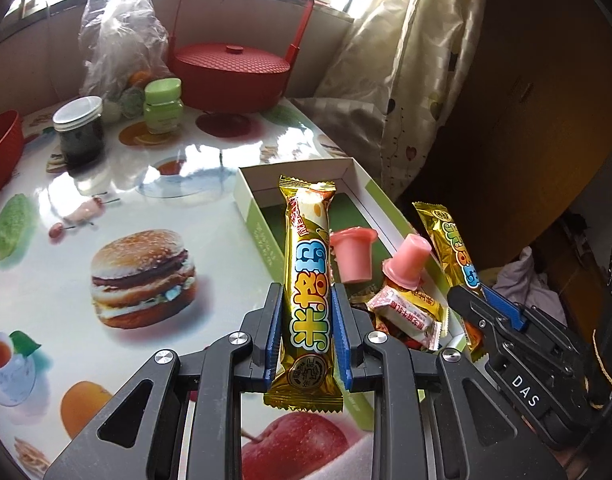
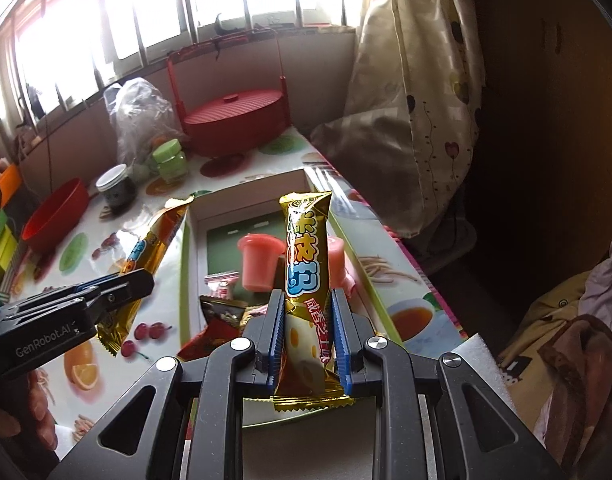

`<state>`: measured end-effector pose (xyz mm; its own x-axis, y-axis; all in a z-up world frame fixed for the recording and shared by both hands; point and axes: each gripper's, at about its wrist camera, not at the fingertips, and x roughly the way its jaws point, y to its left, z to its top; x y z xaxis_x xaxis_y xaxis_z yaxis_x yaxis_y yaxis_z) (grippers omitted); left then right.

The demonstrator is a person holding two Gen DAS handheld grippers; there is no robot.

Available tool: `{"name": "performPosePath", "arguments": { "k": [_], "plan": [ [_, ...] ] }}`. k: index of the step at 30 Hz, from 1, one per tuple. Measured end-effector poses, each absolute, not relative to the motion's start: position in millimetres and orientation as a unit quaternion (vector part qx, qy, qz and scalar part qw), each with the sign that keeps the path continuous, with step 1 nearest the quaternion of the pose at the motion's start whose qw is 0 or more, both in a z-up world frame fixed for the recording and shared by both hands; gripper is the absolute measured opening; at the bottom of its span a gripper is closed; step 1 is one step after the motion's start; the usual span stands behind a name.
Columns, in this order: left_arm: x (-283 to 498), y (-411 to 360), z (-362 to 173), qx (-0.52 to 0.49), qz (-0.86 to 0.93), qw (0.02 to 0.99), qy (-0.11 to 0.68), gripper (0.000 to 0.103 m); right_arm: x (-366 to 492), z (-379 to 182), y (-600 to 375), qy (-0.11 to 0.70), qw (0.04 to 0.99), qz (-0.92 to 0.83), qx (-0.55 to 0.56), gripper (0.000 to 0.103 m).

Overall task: Organize snacks
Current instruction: 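Carry both gold wafer bars over the green box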

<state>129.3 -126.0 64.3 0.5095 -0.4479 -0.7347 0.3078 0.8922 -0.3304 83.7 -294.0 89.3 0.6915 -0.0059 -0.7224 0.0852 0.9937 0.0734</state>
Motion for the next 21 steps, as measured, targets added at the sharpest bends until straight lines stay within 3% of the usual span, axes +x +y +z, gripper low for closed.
{"name": "performPosePath", "arguments": {
  "k": [21],
  "plan": [
    [153,-147,48,-0.083,-0.229,0.854,0.460,0.024,103,71,-298,0.413,0.909,-0.005,0.058,0.021]
  ]
}}
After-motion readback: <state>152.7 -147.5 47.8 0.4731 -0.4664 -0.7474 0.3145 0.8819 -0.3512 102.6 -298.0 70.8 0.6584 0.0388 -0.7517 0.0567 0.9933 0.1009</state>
